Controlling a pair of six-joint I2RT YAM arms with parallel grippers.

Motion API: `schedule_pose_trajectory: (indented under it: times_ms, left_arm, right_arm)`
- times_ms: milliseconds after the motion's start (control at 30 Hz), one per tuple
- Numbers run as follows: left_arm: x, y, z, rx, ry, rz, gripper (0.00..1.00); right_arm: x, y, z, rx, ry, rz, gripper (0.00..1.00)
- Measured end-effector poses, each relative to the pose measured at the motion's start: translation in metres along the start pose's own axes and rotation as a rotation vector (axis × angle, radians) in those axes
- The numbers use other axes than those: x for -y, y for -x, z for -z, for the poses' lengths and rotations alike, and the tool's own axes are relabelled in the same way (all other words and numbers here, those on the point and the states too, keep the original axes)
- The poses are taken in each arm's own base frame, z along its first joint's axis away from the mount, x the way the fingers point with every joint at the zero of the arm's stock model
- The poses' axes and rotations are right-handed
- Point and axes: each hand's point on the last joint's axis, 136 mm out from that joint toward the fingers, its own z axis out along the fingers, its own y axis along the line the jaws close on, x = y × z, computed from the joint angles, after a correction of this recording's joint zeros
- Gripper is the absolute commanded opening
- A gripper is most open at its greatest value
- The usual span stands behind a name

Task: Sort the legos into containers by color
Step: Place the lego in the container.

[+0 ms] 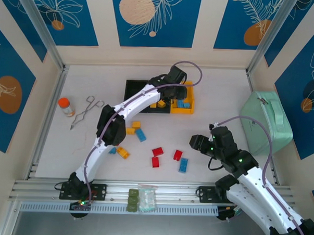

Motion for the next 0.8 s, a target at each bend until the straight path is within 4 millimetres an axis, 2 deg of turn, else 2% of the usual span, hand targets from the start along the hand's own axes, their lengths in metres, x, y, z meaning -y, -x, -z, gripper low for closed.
schedule_pose_trajectory:
  times_ms: [367, 433, 600, 800]
  left_arm:
    - [-0.012, -0.009, -0.020, -0.021, 0.046, -0.048, 0.30]
    - [-0.014, -0.010, -0.023, -0.023, 0.056, -0.056, 0.33]
    - [-0.018, -0.013, -0.031, -0.029, 0.068, -0.073, 0.46]
    - [-0.016, -0.011, -0.030, -0.022, 0.065, -0.082, 0.51]
  right_arm:
    - [0.003, -0.002, -0.001, -0.003, -0.004, -0.004, 0.60]
    - [0.003, -0.002, -0.001, -0.003, -0.004, -0.004, 0.60]
    - [0.003, -0.002, -0.001, -0.003, -0.005, -0.005, 0.60]
    - [0.003, -0.002, -0.001, -0.003, -0.006, -0.013, 0.61]
